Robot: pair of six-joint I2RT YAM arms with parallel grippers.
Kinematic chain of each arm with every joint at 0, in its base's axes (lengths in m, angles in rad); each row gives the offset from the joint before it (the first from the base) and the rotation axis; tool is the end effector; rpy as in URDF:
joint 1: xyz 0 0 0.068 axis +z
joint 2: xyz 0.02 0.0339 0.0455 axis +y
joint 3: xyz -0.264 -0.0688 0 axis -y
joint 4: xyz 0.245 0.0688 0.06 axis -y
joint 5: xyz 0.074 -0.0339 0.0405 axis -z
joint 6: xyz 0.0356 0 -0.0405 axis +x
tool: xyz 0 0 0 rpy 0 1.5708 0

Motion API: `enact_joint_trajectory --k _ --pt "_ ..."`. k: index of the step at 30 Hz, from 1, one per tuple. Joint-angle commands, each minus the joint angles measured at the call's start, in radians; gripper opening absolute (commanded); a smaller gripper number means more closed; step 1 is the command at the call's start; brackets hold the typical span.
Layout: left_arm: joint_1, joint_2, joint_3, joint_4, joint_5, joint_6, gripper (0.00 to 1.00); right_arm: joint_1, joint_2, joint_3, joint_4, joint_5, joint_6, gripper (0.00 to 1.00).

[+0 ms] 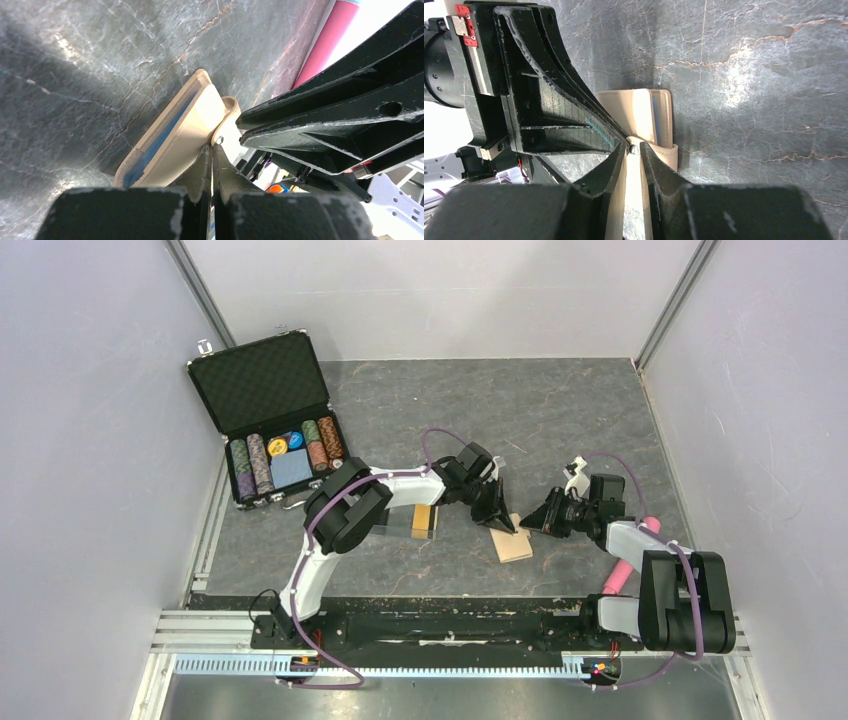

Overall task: Put the credit cards into the card holder
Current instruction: Close the card holder at the center of the board.

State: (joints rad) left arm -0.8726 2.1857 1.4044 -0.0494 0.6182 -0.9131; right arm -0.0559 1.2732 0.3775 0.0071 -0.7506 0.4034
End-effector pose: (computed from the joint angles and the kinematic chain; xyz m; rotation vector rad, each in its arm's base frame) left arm 0.2786 -0.3641 0.1231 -0.2882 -2.7880 1.3975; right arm 0.2067 0.0128 0.1345 0.2187 2.4045 1.0746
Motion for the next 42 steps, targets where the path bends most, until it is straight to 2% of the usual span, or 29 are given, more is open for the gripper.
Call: enact_joint_trajectory --k 1,9,19,42 --pt "-0.003 -0.057 0.053 -0.099 -0.055 0.047 0.02 0.004 -0.014 -0.006 0.031 -0.014 -0.003 0.17" --pt "-0.011 -0.050 0.109 -0.207 -0.089 0.104 0.02 0.008 -0.001 0.004 0.021 -0.042 -0.019 0.16" --pt "-0.029 -0.051 0.145 -0.257 -0.089 0.129 0.02 0.046 0.042 0.039 -0.005 -0.052 -0.054 0.07" --pt "-0.042 -0.077 0.159 -0.321 -0.106 0.149 0.02 0.088 0.049 0.067 -0.056 -0.023 -0.067 0.06"
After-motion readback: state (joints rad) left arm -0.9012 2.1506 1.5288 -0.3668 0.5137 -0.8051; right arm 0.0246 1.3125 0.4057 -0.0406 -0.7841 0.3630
